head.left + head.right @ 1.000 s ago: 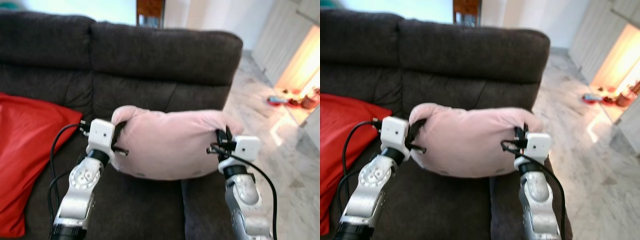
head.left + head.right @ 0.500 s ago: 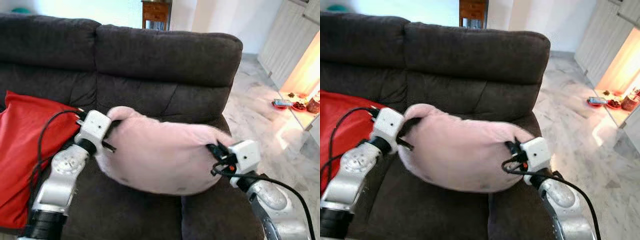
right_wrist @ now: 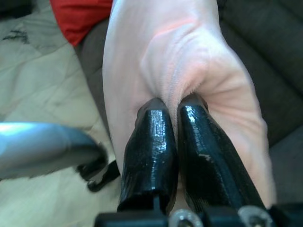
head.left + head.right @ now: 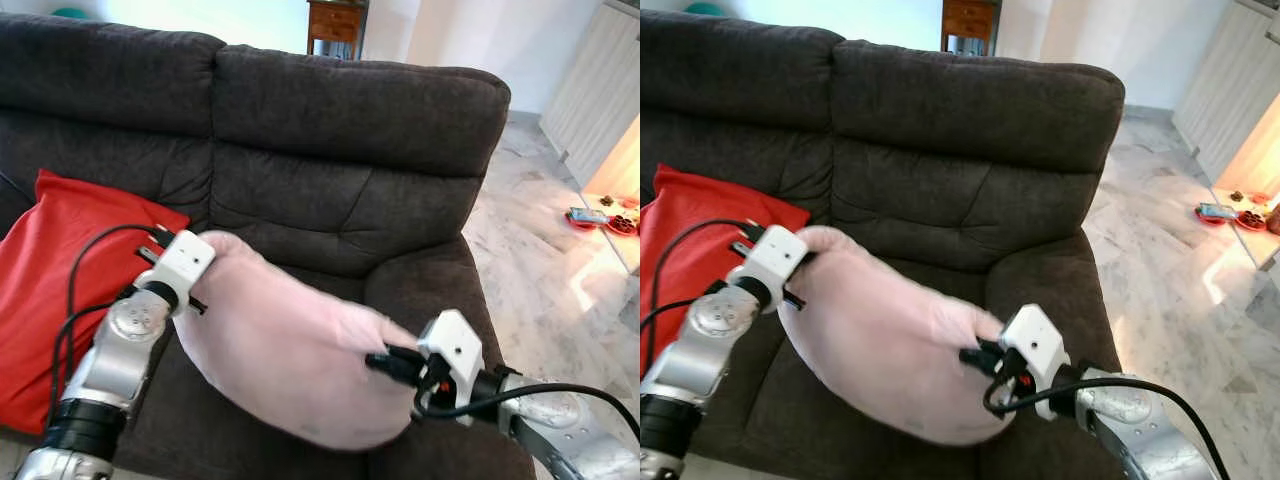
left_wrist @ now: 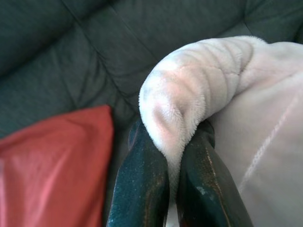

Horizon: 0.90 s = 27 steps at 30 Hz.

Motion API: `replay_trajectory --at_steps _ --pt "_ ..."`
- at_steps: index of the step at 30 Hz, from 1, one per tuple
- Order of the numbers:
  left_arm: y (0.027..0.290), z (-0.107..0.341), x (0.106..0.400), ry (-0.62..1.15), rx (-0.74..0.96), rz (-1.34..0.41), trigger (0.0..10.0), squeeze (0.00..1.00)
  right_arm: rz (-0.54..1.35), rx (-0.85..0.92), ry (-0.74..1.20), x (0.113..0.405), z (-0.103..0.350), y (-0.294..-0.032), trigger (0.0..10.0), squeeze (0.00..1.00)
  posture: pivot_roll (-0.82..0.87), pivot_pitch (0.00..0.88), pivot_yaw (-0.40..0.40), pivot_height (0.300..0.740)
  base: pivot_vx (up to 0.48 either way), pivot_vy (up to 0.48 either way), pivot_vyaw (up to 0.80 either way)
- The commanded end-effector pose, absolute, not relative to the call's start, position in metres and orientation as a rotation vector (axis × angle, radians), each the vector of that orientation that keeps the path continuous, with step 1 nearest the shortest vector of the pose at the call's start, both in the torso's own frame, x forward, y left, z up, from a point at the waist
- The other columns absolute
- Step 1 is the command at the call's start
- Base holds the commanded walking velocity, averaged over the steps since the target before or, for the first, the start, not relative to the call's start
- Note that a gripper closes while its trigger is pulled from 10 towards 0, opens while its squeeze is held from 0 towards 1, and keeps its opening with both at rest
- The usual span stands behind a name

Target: Move the pillow to the sofa from floor

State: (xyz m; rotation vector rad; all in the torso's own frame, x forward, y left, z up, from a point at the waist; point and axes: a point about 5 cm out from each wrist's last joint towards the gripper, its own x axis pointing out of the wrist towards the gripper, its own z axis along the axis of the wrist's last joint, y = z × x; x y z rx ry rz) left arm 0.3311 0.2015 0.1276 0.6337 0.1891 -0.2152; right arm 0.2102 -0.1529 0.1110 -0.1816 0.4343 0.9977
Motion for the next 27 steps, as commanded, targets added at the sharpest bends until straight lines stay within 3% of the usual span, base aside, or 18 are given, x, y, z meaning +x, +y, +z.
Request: replay_trajectory --at_steps 1,12,19,27 --pt "0.207 0.149 0.347 0.116 0.676 -0.131 10.0 0.0 1.036 -0.179 0.463 0.205 0.116 -0.154 10.0 0.0 0.04 0.0 -0.103 0.74 0.0 0.0 0.0" --pt "0.177 0.188 0.384 -0.104 0.513 -0.094 10.0 0.0 0.992 -0.163 0.549 0.204 0.095 -0.161 10.0 0.0 0.04 0.0 -0.102 0.74 0.0 0.0 0.0" --pt "0.125 0.194 0.401 -0.104 0.326 -0.322 10.0 0.0 0.821 -0.138 0.545 0.219 0.089 -0.172 10.0 0.0 0.03 0.0 -0.095 0.74 0.0 0.0 0.0" --pt "0.071 0.189 0.397 -0.069 0.171 -0.57 10.0 0.0 0.791 -0.104 0.578 0.212 0.084 -0.177 10.0 0.0 0.01 0.0 -0.088 0.74 0.0 0.0 0.0"
